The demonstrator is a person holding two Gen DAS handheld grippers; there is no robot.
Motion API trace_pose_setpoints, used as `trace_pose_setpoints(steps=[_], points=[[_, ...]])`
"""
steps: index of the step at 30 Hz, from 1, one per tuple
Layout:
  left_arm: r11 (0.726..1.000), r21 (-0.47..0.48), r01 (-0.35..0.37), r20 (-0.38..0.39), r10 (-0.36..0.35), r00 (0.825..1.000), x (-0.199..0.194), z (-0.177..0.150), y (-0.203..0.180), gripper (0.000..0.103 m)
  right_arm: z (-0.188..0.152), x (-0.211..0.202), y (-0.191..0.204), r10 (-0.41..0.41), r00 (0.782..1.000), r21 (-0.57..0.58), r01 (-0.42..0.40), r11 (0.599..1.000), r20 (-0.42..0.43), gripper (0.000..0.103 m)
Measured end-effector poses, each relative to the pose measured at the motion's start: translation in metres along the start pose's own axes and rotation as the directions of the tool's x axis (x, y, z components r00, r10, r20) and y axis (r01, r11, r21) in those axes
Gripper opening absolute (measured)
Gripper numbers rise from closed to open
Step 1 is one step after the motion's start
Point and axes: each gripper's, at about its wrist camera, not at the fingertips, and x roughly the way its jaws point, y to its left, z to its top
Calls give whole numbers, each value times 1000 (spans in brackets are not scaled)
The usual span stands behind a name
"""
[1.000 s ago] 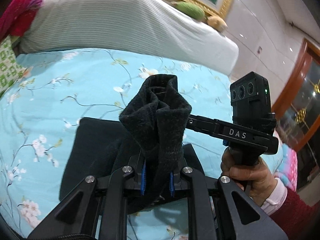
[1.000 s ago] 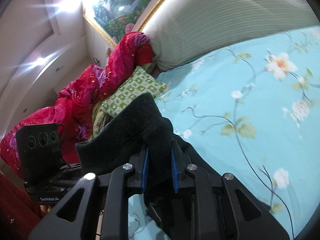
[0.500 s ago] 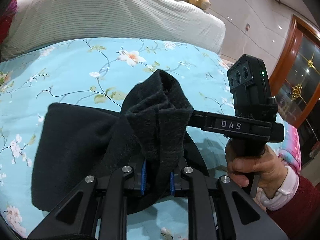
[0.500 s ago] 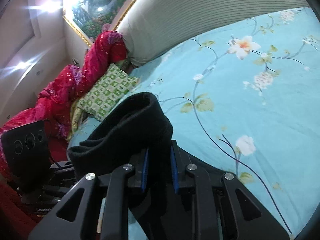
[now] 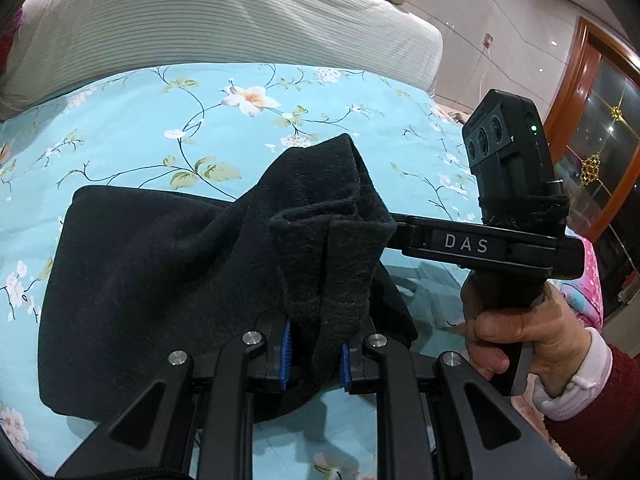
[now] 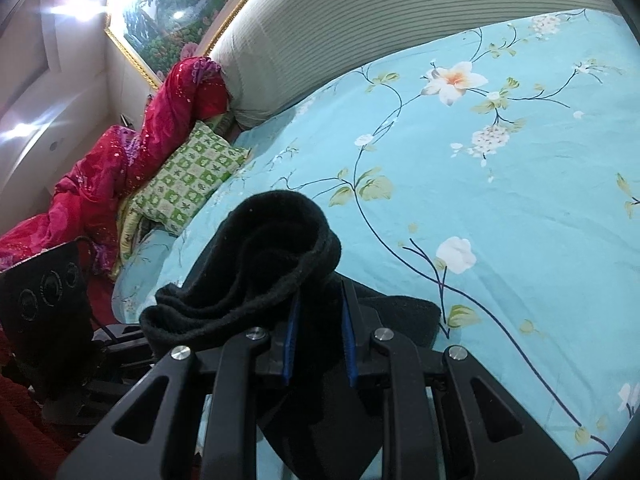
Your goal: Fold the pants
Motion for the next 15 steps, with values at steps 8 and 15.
trace_pose_setpoints(steps=[8,15], points=[[1000,-6,18,-3,-18,1000,5,-3,3,19,-3,-3,6,-79,997,-6,79,997,-11,21],[997,-9,79,-8,-79,997,6,-4,5,44,-4,-14,9,-139,990,13,139,990,-14,21]])
